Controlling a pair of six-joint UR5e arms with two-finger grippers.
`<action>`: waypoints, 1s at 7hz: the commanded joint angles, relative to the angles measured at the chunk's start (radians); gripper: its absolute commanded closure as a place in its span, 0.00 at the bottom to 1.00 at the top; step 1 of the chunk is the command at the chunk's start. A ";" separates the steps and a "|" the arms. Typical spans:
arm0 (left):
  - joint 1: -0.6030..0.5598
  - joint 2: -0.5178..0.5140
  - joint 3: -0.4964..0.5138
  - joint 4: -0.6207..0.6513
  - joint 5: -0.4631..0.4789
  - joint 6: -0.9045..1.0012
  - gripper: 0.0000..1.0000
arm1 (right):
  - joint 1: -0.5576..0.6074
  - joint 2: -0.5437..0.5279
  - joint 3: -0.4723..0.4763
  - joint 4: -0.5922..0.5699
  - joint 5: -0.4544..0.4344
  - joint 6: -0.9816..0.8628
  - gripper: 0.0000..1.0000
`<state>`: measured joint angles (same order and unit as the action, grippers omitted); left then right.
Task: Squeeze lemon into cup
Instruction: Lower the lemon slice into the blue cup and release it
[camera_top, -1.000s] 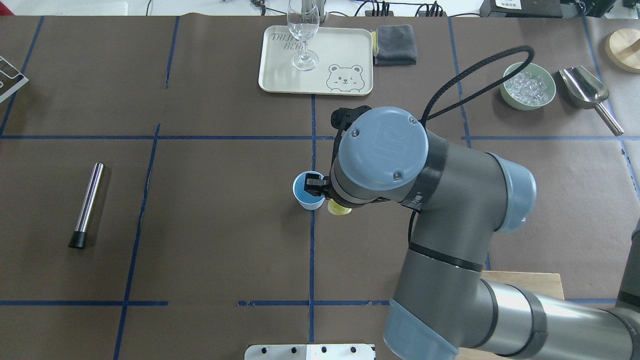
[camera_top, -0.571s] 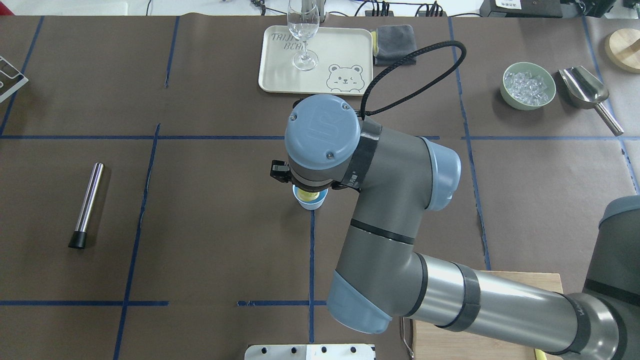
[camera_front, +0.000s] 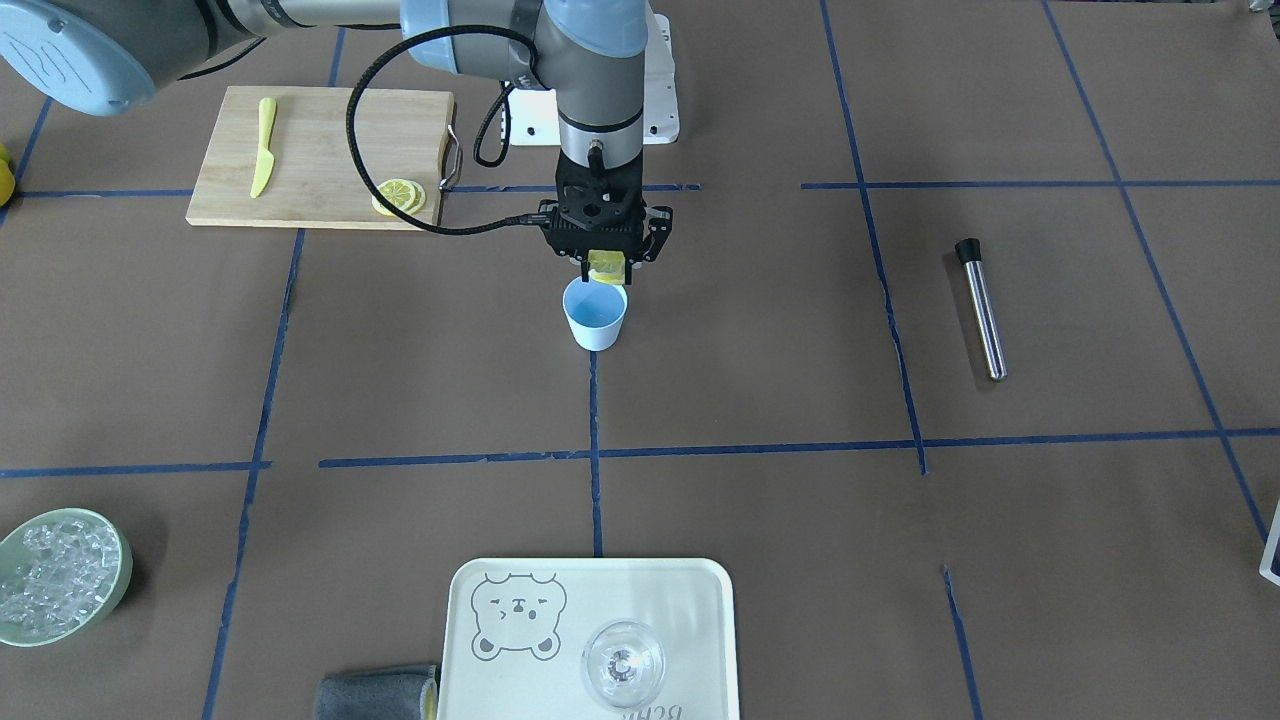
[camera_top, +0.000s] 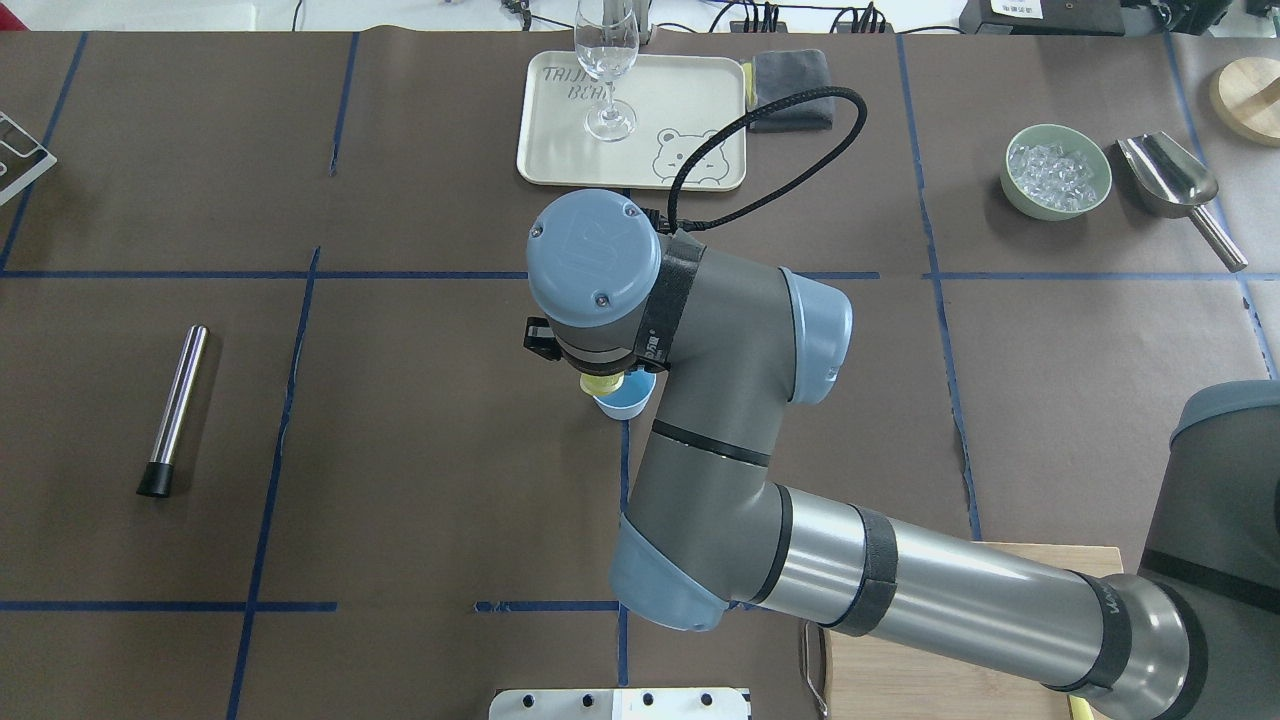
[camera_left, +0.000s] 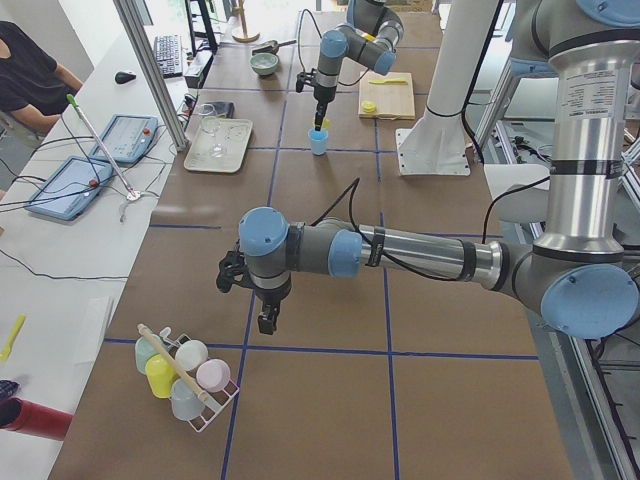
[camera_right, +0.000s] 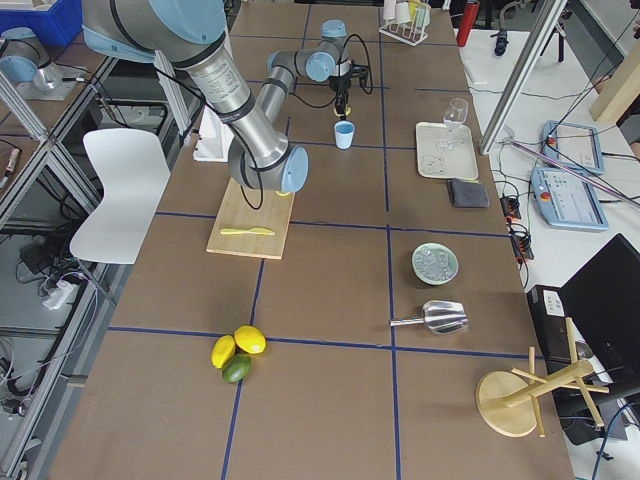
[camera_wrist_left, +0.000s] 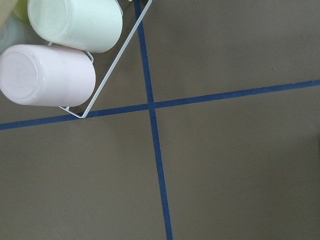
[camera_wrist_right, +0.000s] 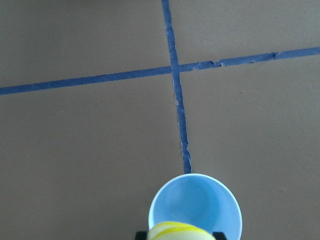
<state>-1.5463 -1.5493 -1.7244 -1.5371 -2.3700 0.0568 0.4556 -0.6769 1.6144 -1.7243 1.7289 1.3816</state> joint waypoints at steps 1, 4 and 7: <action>0.000 0.000 -0.001 0.000 0.000 0.000 0.00 | 0.002 -0.001 -0.025 0.011 -0.002 -0.003 0.49; 0.000 0.000 -0.004 0.000 0.000 0.000 0.00 | 0.003 -0.004 -0.047 0.009 -0.002 -0.004 0.49; 0.002 -0.002 -0.006 0.000 0.000 0.000 0.00 | 0.008 -0.003 -0.047 0.009 -0.002 -0.010 0.18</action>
<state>-1.5458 -1.5497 -1.7300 -1.5370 -2.3700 0.0568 0.4602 -0.6807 1.5682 -1.7149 1.7273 1.3760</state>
